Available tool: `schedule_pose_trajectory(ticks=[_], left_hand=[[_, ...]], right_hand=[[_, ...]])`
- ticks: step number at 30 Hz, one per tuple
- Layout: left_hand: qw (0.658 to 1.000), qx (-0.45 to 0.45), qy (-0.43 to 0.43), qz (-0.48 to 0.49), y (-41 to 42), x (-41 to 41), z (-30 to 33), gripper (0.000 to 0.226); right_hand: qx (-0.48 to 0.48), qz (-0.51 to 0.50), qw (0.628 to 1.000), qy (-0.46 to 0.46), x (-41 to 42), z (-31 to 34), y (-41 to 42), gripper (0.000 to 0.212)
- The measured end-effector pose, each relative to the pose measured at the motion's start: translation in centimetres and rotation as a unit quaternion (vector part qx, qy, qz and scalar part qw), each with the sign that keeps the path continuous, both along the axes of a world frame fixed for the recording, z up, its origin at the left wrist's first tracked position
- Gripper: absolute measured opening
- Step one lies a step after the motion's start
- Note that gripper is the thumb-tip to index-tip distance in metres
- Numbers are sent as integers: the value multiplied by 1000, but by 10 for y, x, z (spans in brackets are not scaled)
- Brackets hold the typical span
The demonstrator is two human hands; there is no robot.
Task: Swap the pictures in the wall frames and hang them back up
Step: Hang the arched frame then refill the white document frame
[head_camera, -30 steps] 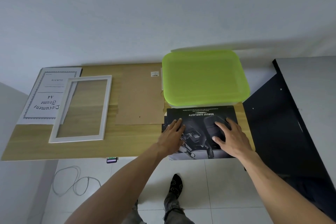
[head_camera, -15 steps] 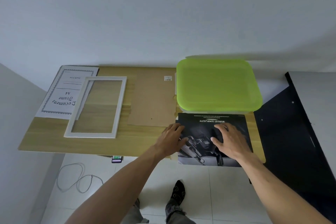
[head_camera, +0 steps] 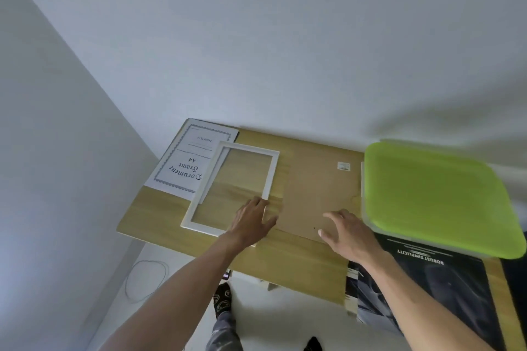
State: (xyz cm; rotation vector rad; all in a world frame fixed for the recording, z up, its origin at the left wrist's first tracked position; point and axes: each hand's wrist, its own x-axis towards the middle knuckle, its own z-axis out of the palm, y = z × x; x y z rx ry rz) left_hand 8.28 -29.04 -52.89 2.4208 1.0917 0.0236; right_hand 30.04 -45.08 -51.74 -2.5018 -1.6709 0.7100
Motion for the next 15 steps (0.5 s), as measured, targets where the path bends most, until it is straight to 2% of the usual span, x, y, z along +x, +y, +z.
schedule_pose_trajectory(ticks=[9,12,15], left_hand=[[996,32,8,77,137,-106,-11,42],[996,39,61,57,173,-145,-22,48],[990,32,136,-5,199,-175,-35,61]], right_hand=[[29,50,998,23,-107,0,154,55],[23,99,995,23,-151,-4,202,58],[22,160,987,12,-192,-10,240,57]])
